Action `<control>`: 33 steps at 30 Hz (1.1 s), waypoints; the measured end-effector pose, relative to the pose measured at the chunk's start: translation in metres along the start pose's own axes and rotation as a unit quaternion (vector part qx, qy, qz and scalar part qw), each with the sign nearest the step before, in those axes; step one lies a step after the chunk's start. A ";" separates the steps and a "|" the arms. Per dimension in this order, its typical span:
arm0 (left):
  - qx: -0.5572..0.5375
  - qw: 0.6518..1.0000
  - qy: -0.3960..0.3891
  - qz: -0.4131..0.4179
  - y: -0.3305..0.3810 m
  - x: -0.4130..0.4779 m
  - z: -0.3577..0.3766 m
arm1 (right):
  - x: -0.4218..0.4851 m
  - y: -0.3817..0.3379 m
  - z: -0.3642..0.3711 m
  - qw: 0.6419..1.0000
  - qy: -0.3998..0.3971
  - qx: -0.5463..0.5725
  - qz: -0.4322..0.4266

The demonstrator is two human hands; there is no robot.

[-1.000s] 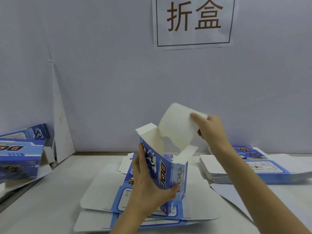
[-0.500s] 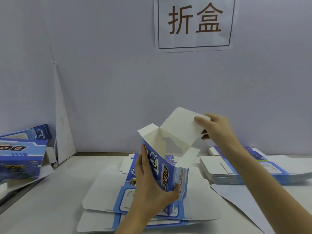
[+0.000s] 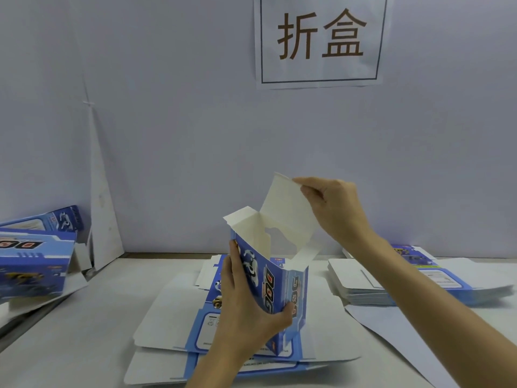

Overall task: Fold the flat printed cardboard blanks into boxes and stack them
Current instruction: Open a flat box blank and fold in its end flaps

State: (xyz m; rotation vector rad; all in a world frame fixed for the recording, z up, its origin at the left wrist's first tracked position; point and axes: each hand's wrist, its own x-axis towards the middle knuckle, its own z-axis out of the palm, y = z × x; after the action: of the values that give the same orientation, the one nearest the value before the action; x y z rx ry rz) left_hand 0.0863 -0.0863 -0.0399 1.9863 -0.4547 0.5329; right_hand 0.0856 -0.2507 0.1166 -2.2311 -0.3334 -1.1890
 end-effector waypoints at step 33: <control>0.011 0.999 0.000 -0.036 -0.003 -0.001 0.002 | 0.000 -0.034 0.007 0.951 -0.028 0.232 0.204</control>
State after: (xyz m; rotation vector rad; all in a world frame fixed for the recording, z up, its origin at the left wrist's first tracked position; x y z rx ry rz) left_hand 0.0875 -0.0873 -0.0431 2.0158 -0.3777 0.4955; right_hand 0.0740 -0.2192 0.1265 -1.8074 -0.1416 -0.7369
